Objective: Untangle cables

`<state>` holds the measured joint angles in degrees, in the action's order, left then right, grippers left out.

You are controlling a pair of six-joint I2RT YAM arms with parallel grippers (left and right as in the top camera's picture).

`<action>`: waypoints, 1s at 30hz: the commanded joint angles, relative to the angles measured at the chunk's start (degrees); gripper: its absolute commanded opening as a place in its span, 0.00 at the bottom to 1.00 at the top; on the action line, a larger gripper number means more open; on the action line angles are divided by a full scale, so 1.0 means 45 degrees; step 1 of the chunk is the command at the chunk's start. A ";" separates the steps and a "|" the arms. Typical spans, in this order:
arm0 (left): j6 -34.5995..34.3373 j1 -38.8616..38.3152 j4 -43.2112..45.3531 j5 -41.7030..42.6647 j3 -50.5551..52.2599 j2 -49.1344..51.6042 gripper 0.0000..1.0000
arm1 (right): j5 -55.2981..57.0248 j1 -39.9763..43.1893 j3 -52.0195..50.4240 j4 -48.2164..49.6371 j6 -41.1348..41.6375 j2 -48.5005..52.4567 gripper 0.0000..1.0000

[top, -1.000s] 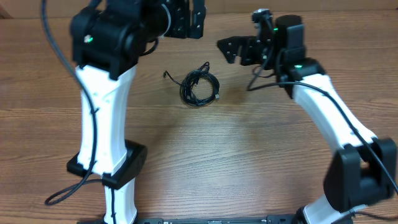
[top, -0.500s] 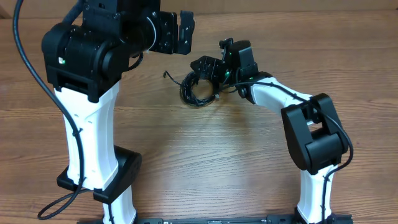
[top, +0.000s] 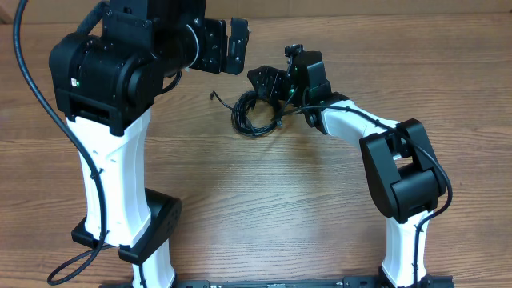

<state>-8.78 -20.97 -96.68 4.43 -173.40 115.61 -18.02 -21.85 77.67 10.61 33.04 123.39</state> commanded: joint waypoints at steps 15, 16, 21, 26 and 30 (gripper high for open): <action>0.0588 0.0068 -0.0024 -0.0087 -0.0126 -0.0306 0.99 | 0.0321 -0.0646 0.0010 0.1792 0.0612 0.1472 0.09; 0.0583 0.0068 -0.0024 -0.0083 -0.0121 -0.0306 1.00 | 0.0146 -0.0641 0.0029 0.1855 0.0602 0.1447 0.04; 0.0583 0.0068 -0.0024 -0.0087 -0.0121 -0.0306 1.00 | -0.0554 -0.0602 0.0262 0.1559 0.0559 0.0636 0.04; 0.0821 0.0083 -0.0024 -0.0126 -0.0121 -0.0306 1.00 | -0.0418 -0.0350 0.0267 0.0039 -0.0165 -0.1438 0.04; 0.0860 0.0083 -0.0024 -0.0199 -0.0073 -0.0301 1.00 | 0.0384 -0.0296 0.0267 -0.1749 -0.1200 -0.3167 0.04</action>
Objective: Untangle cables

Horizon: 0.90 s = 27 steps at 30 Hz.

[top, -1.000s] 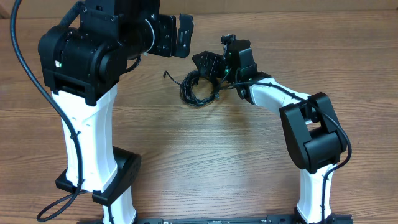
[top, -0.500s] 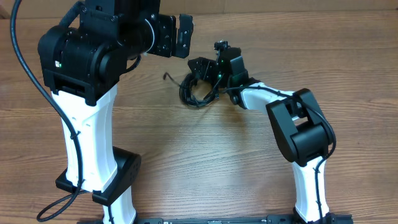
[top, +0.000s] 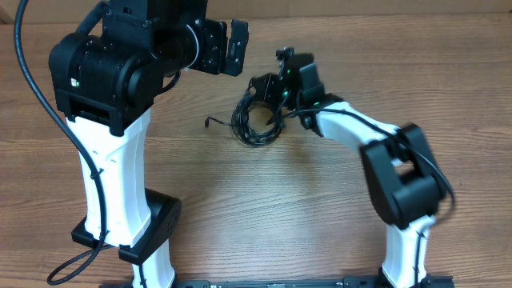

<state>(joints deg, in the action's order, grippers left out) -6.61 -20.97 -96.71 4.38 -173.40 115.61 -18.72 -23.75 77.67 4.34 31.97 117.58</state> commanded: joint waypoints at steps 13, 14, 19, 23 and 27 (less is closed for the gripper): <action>0.0432 0.0087 -0.0019 -0.1311 -0.0049 -0.0291 1.00 | 0.3021 0.0330 0.0272 -0.5489 -0.6329 -0.7732 0.04; 0.0432 0.0102 -0.0015 -0.1316 -0.0049 -0.0291 1.00 | 0.3570 0.0330 0.0267 -0.5994 -0.6426 -0.7995 0.04; 0.0432 0.0092 -0.0019 -0.1394 -0.0049 -0.0291 1.00 | 0.7694 0.0884 0.0117 -0.5974 -0.6509 -0.7529 0.04; 0.0432 0.0092 -0.0019 -0.1307 0.0121 -0.0277 1.00 | 0.7825 0.0913 0.1088 -0.9039 -0.5411 -0.8058 0.04; 0.0549 0.0097 0.0015 -0.1311 0.0384 -0.0180 1.00 | 0.8267 0.0884 0.1103 -0.8024 -0.6241 -0.8913 0.04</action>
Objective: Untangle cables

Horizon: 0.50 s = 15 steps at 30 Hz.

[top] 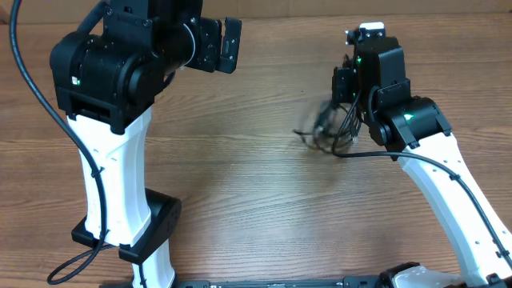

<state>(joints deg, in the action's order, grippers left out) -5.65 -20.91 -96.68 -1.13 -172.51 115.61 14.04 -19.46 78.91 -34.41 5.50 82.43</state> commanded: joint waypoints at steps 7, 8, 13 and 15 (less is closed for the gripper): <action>0.0714 0.0073 -0.0019 -0.0087 0.0981 0.0306 1.00 | 0.1535 0.0345 0.0850 -0.0155 -0.0801 -0.1729 1.00; 0.0782 0.0083 -0.0019 -0.0087 0.1127 0.0306 1.00 | 0.1535 0.0442 0.0840 -0.0534 -0.0743 -0.1690 1.00; 0.1103 0.0083 -0.0024 -0.0189 0.1409 0.0306 1.00 | 0.1530 0.1137 0.0631 -0.2147 0.1107 -0.1141 1.00; 0.1243 0.0083 -0.0024 -0.0189 0.1404 0.0306 1.00 | 0.1297 0.1447 0.0408 -0.2521 0.2633 -0.0763 1.00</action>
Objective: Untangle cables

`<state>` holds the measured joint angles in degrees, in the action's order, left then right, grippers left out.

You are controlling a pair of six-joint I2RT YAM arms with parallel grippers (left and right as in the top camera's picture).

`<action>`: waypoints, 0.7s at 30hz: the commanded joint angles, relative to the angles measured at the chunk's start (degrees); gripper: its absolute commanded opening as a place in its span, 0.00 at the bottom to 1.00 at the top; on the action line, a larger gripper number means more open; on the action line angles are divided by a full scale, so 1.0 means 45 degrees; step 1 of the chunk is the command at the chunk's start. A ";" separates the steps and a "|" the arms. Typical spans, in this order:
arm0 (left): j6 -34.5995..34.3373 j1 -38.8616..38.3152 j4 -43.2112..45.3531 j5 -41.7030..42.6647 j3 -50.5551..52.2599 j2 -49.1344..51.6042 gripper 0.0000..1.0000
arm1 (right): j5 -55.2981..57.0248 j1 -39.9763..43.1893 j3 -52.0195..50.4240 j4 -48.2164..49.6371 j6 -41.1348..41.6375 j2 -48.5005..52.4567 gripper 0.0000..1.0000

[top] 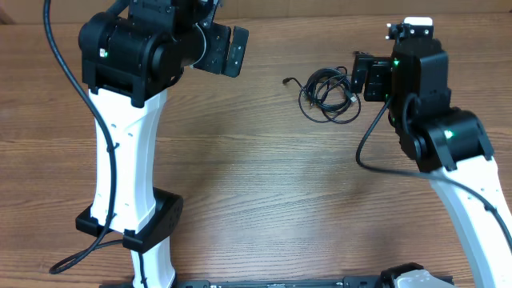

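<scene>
A tangled bundle of thin black cables point(323, 96) lies on the wooden table point(256, 176) at the far right of centre, one loose plug end point(289, 81) pointing left. My right gripper point(359, 80) is at the bundle's right edge, and its fingers point(362, 72) appear shut on the strands there. The grip itself is small and dark in the overhead view. My left gripper point(227, 50) hangs high at the far left of centre, well apart from the cables, its two fingers apart with nothing between them.
The left arm's white column and black base point(128, 228) stand at the near left. The right arm's white link point(472, 200) runs down the right side. A thick black supply cable point(64, 72) loops beside the left arm.
My right gripper has moved further right and the cable bundle has come with it, now lying spread and sharp on the table. The left arm's upper body has swung slightly right.
At first my right gripper reached far left to the bundle lying mid-table below the left gripper. Then it was closed in on the bundle. Later both stood well to the right, the bundle blurred. Now the bundle rests at the far right, the gripper on its edge.
</scene>
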<state>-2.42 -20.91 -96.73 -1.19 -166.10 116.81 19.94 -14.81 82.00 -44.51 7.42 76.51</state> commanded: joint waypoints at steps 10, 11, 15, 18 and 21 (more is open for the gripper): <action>0.0539 0.0078 -0.0015 -0.0155 -0.0015 0.0039 1.00 | -0.2958 0.0738 -0.0379 -0.0432 0.8072 0.3322 0.98; 0.0525 0.0078 -0.0015 -0.0146 -0.0015 0.0039 1.00 | -0.2914 0.0738 -0.0379 -0.0481 0.9316 0.3721 0.98; 0.0495 0.0078 -0.0015 -0.0146 -0.0015 0.0039 1.00 | -0.3162 0.0738 -0.0374 -0.0476 1.3678 0.5445 0.93; 0.0495 0.0078 -0.0015 -0.0151 -0.0015 0.0039 1.00 | -0.3662 0.0738 -0.0379 -0.0427 1.6072 0.6625 0.91; 0.0495 0.0078 -0.0015 -0.0151 -0.0015 0.0039 1.00 | -0.4095 0.0738 -0.0379 0.0053 1.6592 0.7475 0.85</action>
<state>-1.06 -20.91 -96.71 -1.23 -166.08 116.92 3.88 -11.62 80.42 -45.54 70.74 108.25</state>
